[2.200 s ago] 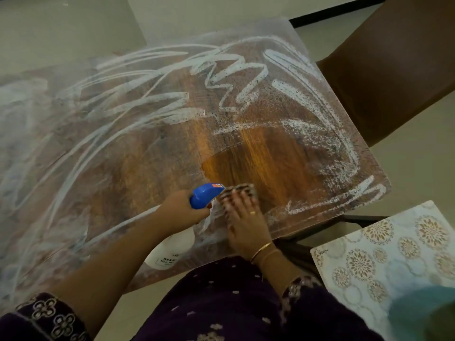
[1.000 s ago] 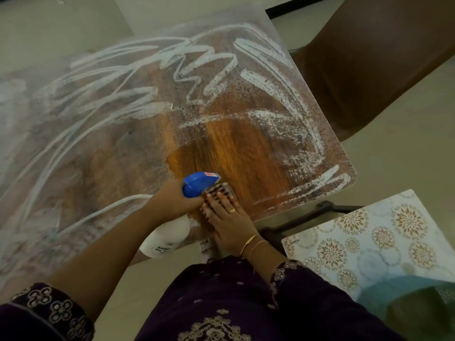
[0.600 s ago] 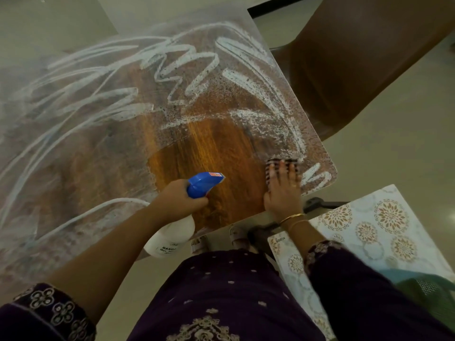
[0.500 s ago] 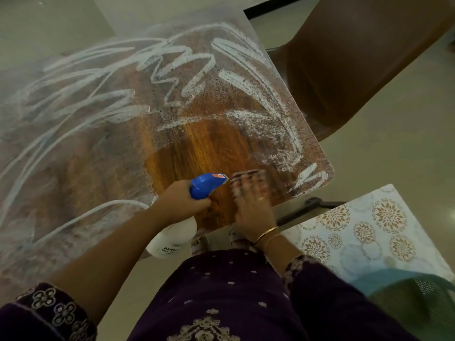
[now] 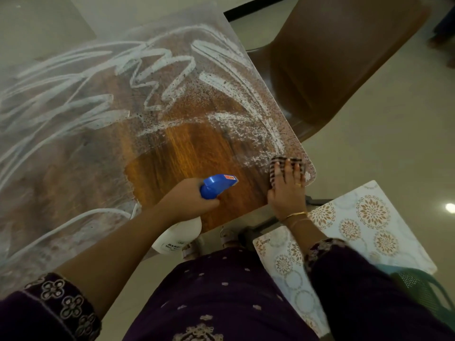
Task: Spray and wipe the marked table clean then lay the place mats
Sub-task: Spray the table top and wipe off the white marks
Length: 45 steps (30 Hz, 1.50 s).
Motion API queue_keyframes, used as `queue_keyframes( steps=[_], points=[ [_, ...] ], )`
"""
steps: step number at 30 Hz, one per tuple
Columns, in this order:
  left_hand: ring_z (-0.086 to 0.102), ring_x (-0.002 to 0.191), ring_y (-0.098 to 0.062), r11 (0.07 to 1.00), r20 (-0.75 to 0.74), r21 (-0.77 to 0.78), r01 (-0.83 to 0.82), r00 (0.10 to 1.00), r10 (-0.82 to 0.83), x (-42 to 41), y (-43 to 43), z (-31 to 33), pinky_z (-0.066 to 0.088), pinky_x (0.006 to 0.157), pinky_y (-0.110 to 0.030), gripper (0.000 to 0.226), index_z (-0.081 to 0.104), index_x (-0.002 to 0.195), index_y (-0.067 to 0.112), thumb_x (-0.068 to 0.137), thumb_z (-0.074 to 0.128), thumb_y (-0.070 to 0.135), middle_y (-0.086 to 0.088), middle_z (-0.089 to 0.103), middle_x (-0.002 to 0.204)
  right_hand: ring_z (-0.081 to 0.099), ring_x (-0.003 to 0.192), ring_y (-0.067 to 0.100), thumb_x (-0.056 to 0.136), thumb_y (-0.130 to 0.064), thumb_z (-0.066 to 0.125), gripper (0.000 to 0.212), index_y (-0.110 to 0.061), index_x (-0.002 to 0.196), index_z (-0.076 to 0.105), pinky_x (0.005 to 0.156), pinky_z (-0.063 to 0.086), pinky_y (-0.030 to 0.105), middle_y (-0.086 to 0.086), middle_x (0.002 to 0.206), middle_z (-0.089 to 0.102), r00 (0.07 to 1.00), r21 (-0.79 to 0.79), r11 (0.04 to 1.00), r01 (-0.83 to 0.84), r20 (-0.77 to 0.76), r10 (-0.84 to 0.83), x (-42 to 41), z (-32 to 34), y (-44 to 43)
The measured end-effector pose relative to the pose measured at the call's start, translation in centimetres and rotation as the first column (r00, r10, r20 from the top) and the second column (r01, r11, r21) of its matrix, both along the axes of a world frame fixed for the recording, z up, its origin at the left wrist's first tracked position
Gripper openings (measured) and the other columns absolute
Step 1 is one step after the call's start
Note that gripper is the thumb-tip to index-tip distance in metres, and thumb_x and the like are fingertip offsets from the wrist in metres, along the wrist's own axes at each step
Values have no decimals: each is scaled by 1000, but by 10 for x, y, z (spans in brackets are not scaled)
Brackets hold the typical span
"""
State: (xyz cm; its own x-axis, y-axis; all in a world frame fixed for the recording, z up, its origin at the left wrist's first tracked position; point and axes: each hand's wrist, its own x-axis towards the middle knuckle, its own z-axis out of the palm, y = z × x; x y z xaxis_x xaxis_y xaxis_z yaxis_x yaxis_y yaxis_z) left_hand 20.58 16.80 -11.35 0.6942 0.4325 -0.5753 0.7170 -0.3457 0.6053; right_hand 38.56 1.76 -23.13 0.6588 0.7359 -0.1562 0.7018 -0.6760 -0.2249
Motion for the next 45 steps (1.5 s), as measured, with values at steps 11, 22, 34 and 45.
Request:
queue_keyframes(
  steps=[11, 22, 34, 45],
  points=[
    [30, 46, -14, 982, 64, 109, 152, 985, -159, 73, -18, 2, 27, 53, -26, 40, 33, 53, 20, 81, 62, 21, 1, 32, 48, 45, 128, 40, 74, -24, 64, 66, -15, 134, 40, 102, 35, 62, 12, 134, 54, 809, 185, 826, -533, -174, 561, -136, 2, 21],
    [38, 46, -11, 972, 27, 62, 225, 973, -227, 90, -2, 4, 31, 51, -23, 36, 39, 57, 23, 84, 63, 19, 2, 38, 49, 48, 126, 37, 63, -37, 72, 65, -13, 123, 61, 108, 31, 59, 10, 133, 55, 813, 236, 797, -557, -42, 581, -113, -6, 16],
    [36, 47, -16, 991, 108, 98, 91, 989, -102, 87, 25, 12, 32, 53, -25, 27, 45, 68, 7, 85, 62, 18, -3, 35, 51, 38, 131, 46, 69, -30, 46, 68, -11, 134, 43, 103, 31, 65, 22, 139, 47, 985, 75, 984, -165, -45, 168, -35, -4, -4],
    [34, 45, -13, 993, 77, 82, 85, 993, -91, 67, 22, 9, 30, 51, -22, 30, 42, 66, 8, 86, 62, 18, -1, 34, 51, 30, 135, 47, 73, -30, 41, 68, -16, 139, 37, 106, 27, 61, 24, 146, 35, 963, 94, 972, -217, -141, 229, -58, -1, -10]
  ],
)
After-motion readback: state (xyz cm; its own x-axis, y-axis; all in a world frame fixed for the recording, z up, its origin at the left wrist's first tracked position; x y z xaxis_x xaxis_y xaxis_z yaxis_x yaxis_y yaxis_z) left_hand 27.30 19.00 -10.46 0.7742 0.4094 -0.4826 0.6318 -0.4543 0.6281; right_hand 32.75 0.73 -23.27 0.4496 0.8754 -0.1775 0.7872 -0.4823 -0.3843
